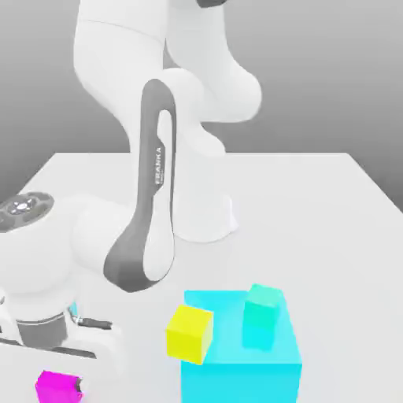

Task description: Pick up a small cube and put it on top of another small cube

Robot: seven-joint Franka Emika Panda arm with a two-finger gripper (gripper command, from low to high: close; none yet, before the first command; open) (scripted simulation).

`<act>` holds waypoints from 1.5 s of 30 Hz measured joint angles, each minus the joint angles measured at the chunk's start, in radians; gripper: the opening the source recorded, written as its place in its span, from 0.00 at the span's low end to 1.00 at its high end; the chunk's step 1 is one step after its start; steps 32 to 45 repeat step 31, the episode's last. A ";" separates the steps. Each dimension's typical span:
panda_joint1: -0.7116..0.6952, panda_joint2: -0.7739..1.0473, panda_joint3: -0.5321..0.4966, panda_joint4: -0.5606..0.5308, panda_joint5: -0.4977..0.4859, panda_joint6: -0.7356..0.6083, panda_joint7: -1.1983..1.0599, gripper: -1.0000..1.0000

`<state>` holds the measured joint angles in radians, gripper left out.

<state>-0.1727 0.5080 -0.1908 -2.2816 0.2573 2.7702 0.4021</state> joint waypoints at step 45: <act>0.436 -0.596 0.152 -0.373 -0.260 -0.204 -0.058 1.00</act>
